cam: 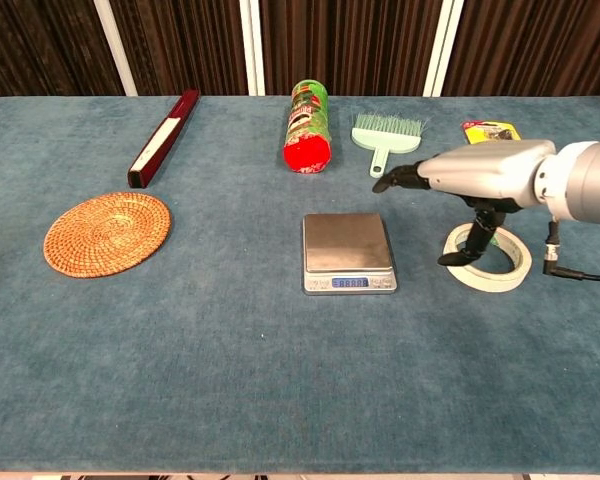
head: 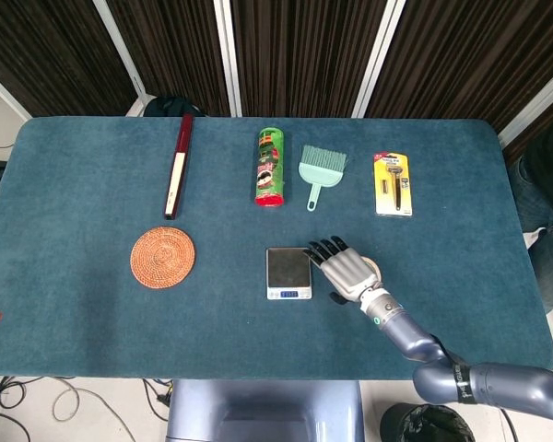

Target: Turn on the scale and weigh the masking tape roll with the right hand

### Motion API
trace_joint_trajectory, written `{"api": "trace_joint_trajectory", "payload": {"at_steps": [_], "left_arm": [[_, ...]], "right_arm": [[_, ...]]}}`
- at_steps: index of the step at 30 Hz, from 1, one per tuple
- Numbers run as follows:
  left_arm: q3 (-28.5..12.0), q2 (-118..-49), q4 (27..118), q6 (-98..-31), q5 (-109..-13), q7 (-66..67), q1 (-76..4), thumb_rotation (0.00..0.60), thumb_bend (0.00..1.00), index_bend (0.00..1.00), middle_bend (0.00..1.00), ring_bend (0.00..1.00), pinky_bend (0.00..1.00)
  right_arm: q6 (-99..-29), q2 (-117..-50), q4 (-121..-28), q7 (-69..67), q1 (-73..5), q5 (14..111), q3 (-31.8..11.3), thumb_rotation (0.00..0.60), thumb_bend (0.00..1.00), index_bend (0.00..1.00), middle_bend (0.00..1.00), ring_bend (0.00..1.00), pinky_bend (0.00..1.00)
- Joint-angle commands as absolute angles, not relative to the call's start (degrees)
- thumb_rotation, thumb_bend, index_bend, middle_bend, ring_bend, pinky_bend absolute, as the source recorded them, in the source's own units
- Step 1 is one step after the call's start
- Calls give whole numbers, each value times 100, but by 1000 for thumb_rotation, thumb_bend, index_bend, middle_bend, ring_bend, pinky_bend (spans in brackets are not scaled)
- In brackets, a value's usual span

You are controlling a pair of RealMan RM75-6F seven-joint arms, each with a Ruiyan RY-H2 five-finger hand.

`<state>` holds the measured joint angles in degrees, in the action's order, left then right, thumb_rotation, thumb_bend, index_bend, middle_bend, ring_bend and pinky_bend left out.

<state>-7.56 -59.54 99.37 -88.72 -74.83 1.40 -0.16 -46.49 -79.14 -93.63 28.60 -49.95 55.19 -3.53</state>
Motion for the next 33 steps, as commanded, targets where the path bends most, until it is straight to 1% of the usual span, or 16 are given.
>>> {"api": "trace_joint_trajectory", "payload": {"at_steps": [1,11,33], "left_arm": [[-757,-5957,9936,-8874,-7481,148,-15,600,0,0,0,0,0],[-759,-5962,9935,-8874,-7474,163,-16,600,0,0,0,0,0],[-769,-5983,9934,-8883,-7462,210,-19,600,0,0,0,0,0]], "right_arm": [[-4622,-7914,-9292,2803,-4948,5517,-284,600,363,0,0,5,11],[-4534,-7963,-9077,2691,-4875,5546,-137,600,363,0,0,4,11],[-4367,-7947,-8729,3093,-4946,5215,144,600,363,0,1,10,11]]}}
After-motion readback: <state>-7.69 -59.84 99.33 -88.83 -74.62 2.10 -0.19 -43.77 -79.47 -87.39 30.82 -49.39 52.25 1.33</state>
